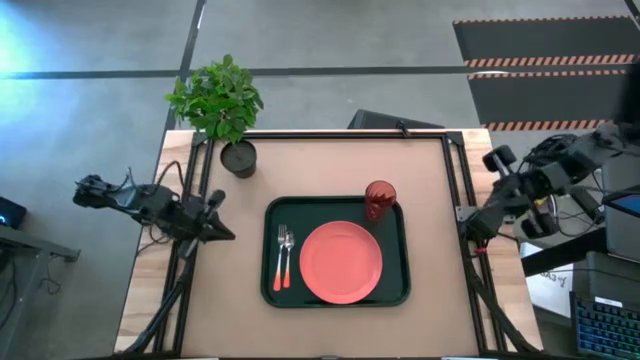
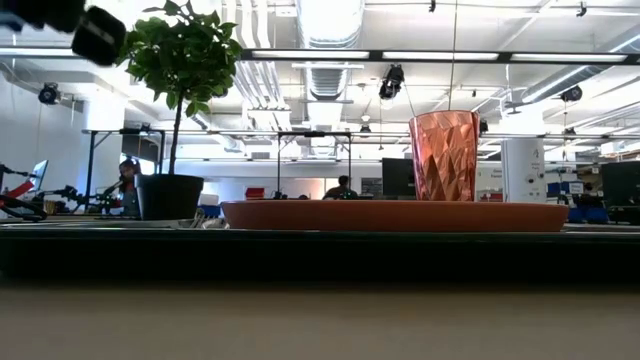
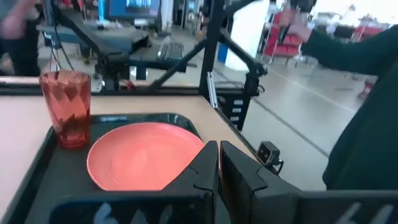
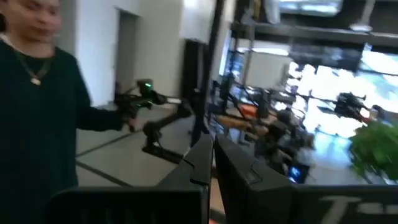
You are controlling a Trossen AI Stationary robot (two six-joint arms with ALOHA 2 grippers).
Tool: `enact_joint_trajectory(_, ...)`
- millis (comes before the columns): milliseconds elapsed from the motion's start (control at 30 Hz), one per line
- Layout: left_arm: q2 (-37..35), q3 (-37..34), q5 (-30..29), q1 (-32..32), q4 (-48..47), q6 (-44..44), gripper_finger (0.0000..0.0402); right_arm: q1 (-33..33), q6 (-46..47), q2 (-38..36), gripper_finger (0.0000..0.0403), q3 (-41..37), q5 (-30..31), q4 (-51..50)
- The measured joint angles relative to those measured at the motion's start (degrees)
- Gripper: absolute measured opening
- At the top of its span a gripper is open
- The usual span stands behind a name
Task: Pick and place plate/cup/fork/spoon on tray
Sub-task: Return to Home Position
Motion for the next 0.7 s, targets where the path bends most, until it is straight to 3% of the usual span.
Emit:
enact_joint_trajectory(133, -3.26, -8.88, -1.27, 0.03, 10.90, 0.01, 0.0000, -0.02, 3.03, -5.01, 0.0009, -6.75, 5.77, 0.90)
enact_joint_trajectory(300, -5.75, -17.19, -1.07, 0.03, 22.80, -0.59, 0.0000, 0.00, 8.57, -14.09, 0.0009, -17.68, 6.10, 6.76)
enact_joint_trajectory(467, -8.00, -19.52, -1.00, 0.03, 24.62, -1.48, 0.0000, 0.00, 10.03, -25.93, 0.0009, -29.53, 6.21, 12.43)
enact_joint_trajectory(700, -9.47, -20.09, -0.58, 0.16, 24.44, 0.10, 0.0000, -0.25, 12.44, -26.71, 0.0009, -37.96, 11.04, 13.60)
